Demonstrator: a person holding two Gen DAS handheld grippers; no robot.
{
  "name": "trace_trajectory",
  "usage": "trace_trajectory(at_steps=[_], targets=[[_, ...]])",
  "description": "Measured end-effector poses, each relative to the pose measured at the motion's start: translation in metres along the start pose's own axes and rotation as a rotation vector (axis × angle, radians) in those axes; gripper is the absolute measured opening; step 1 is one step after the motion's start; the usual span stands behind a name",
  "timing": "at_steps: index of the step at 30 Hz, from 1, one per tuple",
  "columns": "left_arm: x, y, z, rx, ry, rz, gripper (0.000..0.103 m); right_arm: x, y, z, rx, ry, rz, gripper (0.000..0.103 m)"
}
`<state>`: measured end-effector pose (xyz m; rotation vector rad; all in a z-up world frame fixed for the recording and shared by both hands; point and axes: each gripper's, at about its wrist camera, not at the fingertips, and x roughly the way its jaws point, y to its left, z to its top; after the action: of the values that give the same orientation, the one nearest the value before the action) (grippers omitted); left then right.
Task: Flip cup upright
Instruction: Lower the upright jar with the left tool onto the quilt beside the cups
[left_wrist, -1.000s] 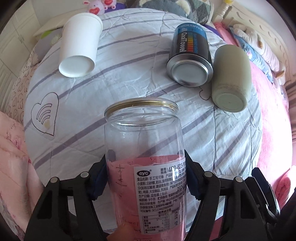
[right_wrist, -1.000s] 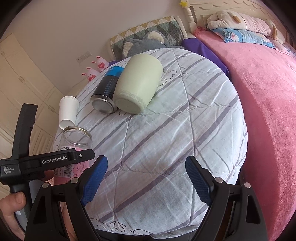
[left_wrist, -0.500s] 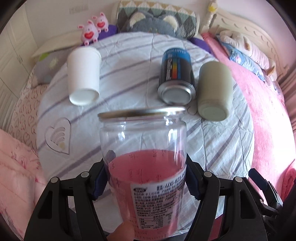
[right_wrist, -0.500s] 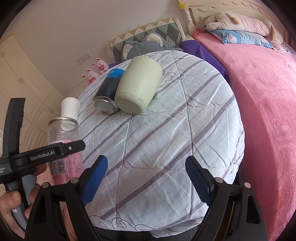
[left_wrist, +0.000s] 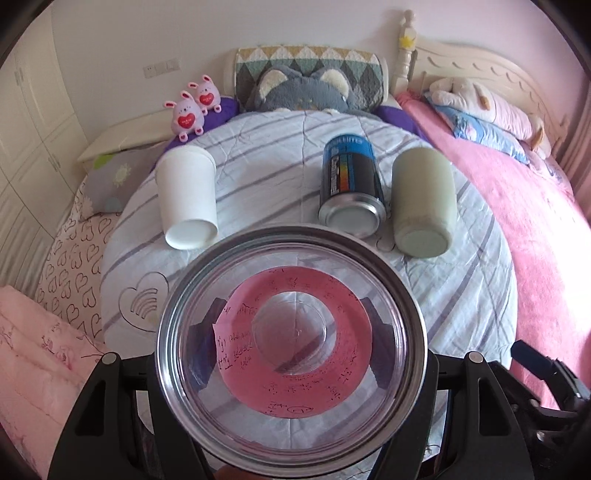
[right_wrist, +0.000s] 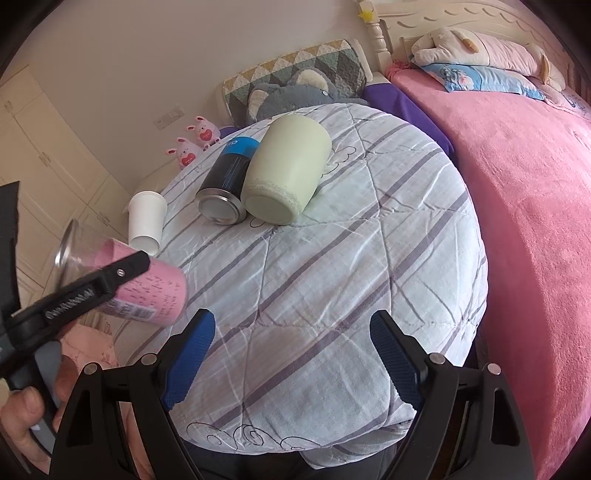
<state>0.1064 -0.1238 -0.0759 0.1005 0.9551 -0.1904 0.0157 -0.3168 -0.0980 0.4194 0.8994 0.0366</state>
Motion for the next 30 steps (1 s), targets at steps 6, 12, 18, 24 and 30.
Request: trace_trajectory(at_steps=[6,12,18,24,30], targets=[[-0.004,0.001,0.001,0.007,-0.015,0.002,0.071,-0.004,0.006,-0.004,-0.009,-0.004,-0.003,0.087],[-0.011,0.002,0.003,0.009,-0.017,-0.012,0.071,-0.007,0.009,-0.006,-0.008,-0.012,-0.006,0.087],[-0.005,-0.001,0.002,0.026,0.001,0.000,0.071,-0.009,0.012,-0.008,-0.014,-0.015,-0.005,0.087],[-0.005,-0.005,0.003,0.049,-0.006,0.025,0.083,-0.012,0.015,-0.010,-0.020,-0.019,-0.004,0.087],[-0.016,-0.007,0.006,0.073,-0.044,0.028,0.103,-0.016,0.014,-0.011,-0.011,-0.031,-0.008,0.087]])
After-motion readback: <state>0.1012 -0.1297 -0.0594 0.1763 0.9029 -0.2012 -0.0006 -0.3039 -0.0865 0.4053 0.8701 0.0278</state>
